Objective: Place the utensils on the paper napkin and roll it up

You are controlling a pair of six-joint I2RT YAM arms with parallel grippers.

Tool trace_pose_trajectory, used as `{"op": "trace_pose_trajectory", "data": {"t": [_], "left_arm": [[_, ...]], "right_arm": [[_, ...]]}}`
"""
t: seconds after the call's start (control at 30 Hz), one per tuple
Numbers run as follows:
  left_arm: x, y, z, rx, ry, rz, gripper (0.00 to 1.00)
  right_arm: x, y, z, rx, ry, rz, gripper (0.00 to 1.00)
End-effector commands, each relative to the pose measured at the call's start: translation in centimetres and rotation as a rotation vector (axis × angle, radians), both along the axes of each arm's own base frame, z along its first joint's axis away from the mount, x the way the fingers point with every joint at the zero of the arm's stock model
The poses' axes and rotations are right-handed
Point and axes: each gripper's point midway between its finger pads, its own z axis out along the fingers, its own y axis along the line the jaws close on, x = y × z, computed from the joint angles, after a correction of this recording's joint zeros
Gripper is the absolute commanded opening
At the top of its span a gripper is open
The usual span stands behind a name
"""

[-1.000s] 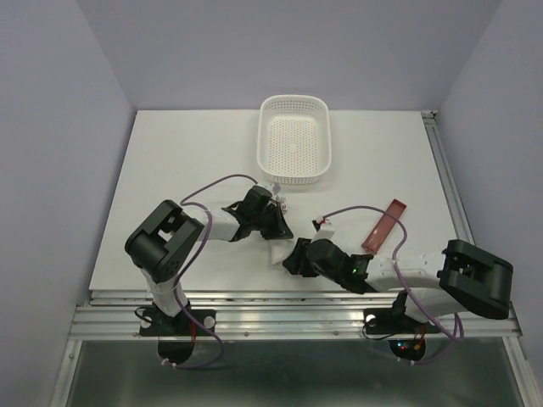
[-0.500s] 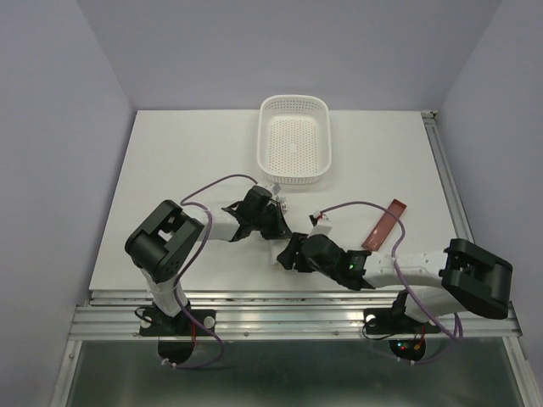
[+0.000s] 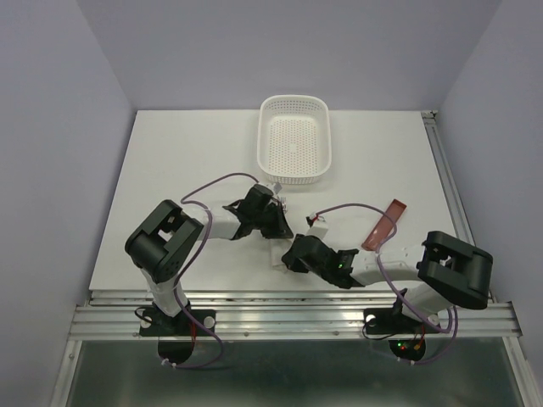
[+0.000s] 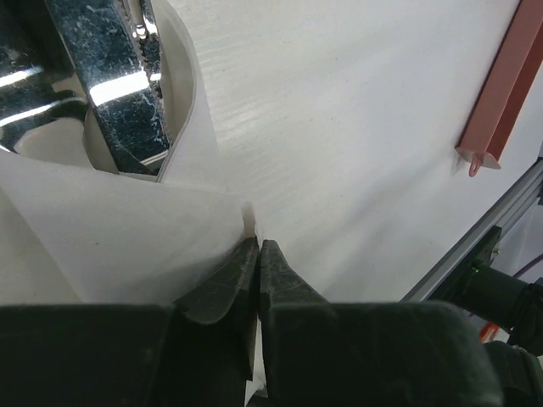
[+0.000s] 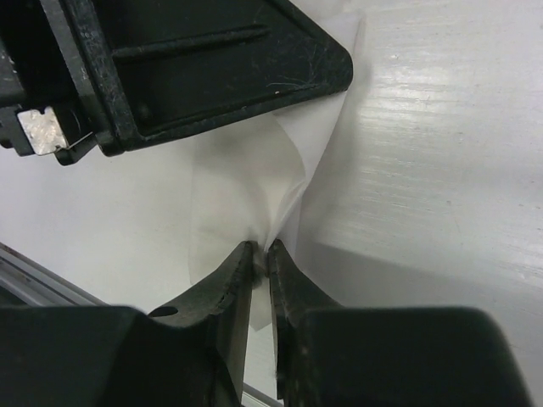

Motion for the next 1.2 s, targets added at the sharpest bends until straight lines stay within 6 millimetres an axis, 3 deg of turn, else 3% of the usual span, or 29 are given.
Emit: {"op": "trace_pose_trajectory", "data": {"t": [0.0,0.07,0.1,0.27,0.37,0.57,0.63,1.03,1.17], "left_arm": [[1.4,-0.9,3.8,-0.015,-0.085,-0.017,0.21],[2.3,-1.3,6.3,-0.033,-0.132,-0.013,0.28],[2.6,-0.9,6.8,-0.011,-0.138,0.003,0.36],[4.2,1.1,11.6,-0.004,-0.238,0.084,0.47],[3.7,2.5,11.8,0.023,-0.247,0.118,0.47],[-0.7,3.7,6.6,0.031,-0.154,0.063,0.33],[-1.4,3.1,6.3,-0.012,-0.146,0.047,0.24],[-4.7,2.4,2.6,-0.011,-0.088,0.01,0.15],[-5.6,2.9,0.5,0.03,-0.055,0.019,0.11]], "right_arm": [[-0.2,-0.8,-1.6,-0.039,0.014,-0.029,0.18],[-0.4,-0.9,-1.9,-0.049,0.02,-0.029,0.16],[-0.5,-1.1,-2.1,-0.05,0.025,-0.035,0.15],[-1.4,-0.9,-3.0,-0.051,0.043,-0.024,0.13],[-1.8,-0.7,-3.6,-0.058,0.056,-0.02,0.13],[-1.8,-0.6,-3.5,-0.051,0.052,-0.035,0.13],[-1.7,-0.6,-3.4,-0.051,0.052,-0.043,0.13],[-1.9,-0.8,-3.3,-0.04,0.056,-0.076,0.17],[-1.9,-0.9,-3.2,-0.047,0.057,-0.078,0.19]]}}
